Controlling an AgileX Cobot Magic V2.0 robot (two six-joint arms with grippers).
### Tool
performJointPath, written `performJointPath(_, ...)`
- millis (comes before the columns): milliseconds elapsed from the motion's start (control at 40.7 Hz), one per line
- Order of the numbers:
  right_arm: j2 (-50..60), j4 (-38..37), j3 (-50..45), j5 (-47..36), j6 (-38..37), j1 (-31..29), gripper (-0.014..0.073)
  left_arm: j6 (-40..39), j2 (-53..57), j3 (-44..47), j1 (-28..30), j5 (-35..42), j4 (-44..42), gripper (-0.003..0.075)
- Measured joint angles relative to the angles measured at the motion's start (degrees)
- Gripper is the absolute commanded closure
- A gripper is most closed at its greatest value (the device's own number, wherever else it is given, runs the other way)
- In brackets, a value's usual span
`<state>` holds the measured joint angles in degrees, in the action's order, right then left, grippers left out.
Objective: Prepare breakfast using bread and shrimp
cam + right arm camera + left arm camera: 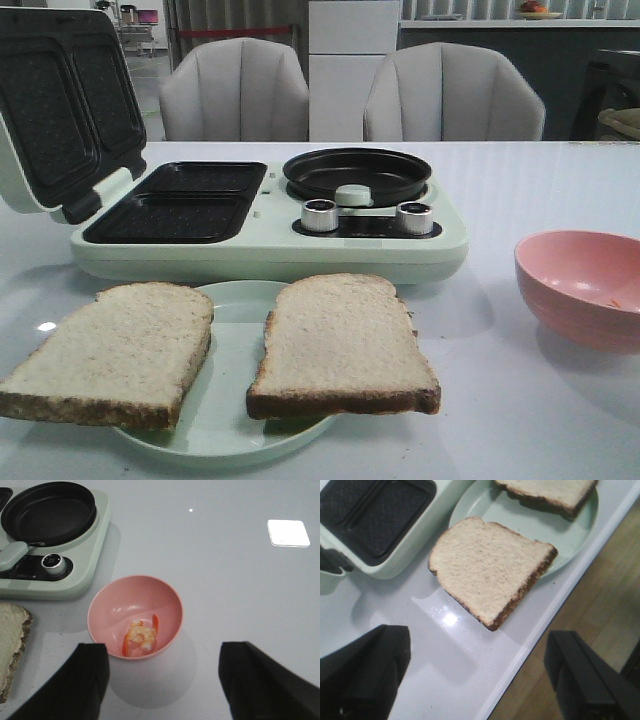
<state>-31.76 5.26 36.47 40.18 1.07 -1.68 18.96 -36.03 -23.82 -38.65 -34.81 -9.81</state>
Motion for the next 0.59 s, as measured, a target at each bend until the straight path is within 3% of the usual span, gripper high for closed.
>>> performJointPath(172,0.00,0.00,0.00,-0.10,0.00,0.00,0.0025,-0.66,-4.07,1.60,-4.83,1.05,-6.97,0.0169)
performJointPath(590,0.00,0.00,0.00,-0.31,0.00,0.00,0.0025,-12.43,-22.77,1.62,-9.96,10.16,-26.01,0.0169)
